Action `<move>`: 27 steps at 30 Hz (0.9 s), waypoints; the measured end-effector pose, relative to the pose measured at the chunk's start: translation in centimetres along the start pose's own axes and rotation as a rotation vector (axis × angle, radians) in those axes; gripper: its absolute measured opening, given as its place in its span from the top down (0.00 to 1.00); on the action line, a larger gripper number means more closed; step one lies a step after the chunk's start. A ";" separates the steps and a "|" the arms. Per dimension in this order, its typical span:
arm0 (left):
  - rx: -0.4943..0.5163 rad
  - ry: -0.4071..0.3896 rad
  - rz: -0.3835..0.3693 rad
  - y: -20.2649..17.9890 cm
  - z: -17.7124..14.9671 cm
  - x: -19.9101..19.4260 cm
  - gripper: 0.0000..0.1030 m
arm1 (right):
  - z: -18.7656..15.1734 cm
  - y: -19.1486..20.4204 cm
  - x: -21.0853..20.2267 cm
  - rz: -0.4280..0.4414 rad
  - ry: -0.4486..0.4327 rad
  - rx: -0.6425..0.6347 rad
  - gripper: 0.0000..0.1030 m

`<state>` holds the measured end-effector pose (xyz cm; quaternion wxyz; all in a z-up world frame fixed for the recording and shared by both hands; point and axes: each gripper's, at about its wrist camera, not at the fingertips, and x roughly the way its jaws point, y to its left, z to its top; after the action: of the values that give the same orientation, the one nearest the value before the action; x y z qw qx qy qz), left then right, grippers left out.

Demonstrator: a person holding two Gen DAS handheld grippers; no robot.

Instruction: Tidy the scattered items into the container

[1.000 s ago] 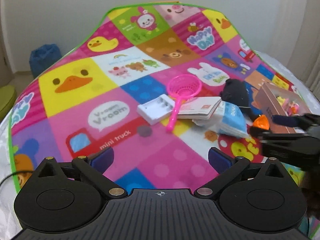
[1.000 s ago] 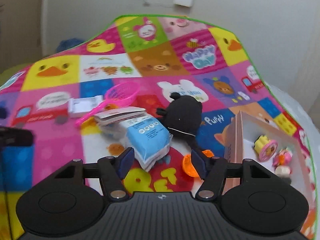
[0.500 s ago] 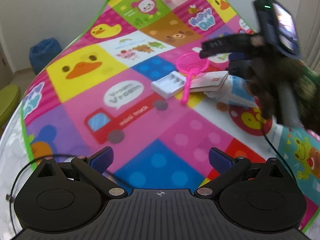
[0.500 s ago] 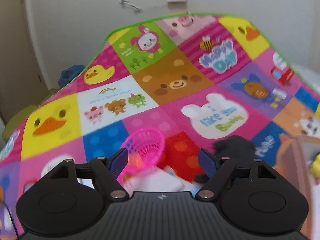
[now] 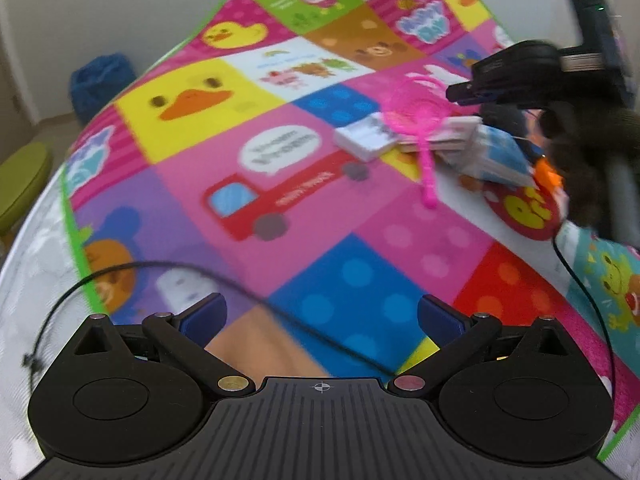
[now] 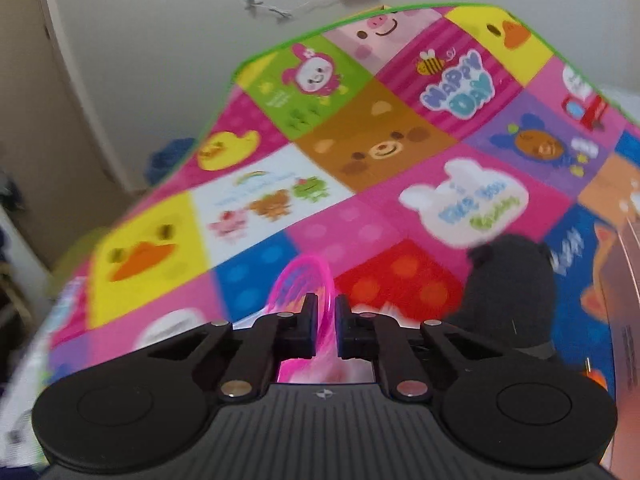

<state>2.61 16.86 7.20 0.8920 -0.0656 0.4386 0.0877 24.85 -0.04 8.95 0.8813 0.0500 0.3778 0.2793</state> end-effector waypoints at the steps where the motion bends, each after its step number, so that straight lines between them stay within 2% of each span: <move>1: 0.020 -0.008 -0.018 -0.7 0.1 0.3 0.00 | -0.6 -0.3 -1.3 0.022 0.011 0.014 0.92; 5: 0.091 -0.033 -0.106 -4.2 0.9 1.9 0.00 | -3.5 -1.6 -5.3 0.047 0.064 0.012 0.92; 7: 0.112 -0.032 -0.124 -6.1 1.2 3.2 0.00 | -4.7 -2.1 -6.6 0.001 0.057 -0.040 0.92; 9: 0.119 -0.009 -0.128 -7.6 1.5 4.5 0.00 | -5.9 -2.2 -7.7 -0.082 0.024 -0.152 0.89; 11: 0.116 0.011 -0.142 -8.4 1.8 5.4 0.00 | -7.3 -1.6 -8.3 -0.171 -0.033 -0.325 0.71; 12: 0.117 0.016 -0.148 -8.7 1.8 5.5 0.00 | -7.9 -1.3 -8.4 -0.211 -0.066 -0.409 0.67; 14: 0.128 0.019 -0.151 -8.7 1.6 5.5 0.00 | -9.1 -0.5 -7.9 -0.251 -0.103 -0.541 0.50; 15: 0.132 0.023 -0.147 -8.5 1.4 5.3 0.00 | -9.4 -0.2 -7.4 -0.250 -0.103 -0.574 0.47; 18: 0.116 0.048 -0.126 -7.0 0.8 4.7 0.00 | -8.9 -0.1 -4.9 -0.219 -0.063 -0.522 0.44; 19: 0.102 0.055 -0.113 -6.3 0.6 4.4 0.00 | -8.5 -0.3 -4.0 -0.213 -0.052 -0.491 0.39; 20: 0.087 0.059 -0.099 -5.5 0.5 4.0 0.00 | -8.0 -0.3 -2.8 -0.215 -0.046 -0.475 0.29; 22: 0.062 0.059 -0.072 -4.2 0.3 3.1 0.00 | -7.2 -0.5 -0.4 -0.256 -0.040 -0.491 0.17; 24: 0.038 0.059 -0.046 -3.0 0.1 2.2 0.00 | -6.4 -1.0 2.2 -0.280 -0.005 -0.512 0.15; 25: 0.029 0.060 -0.037 -2.5 -0.1 1.9 0.00 | -6.0 -1.3 3.3 -0.274 0.027 -0.505 0.14; 27: 0.018 0.064 -0.026 -1.8 -0.4 1.4 0.00 | -5.3 -2.2 4.2 -0.241 0.024 -0.454 0.14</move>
<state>3.50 15.15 5.88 0.8790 -0.0660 0.4670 0.0701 24.46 -0.32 1.86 0.8923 -0.1980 0.3191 0.2505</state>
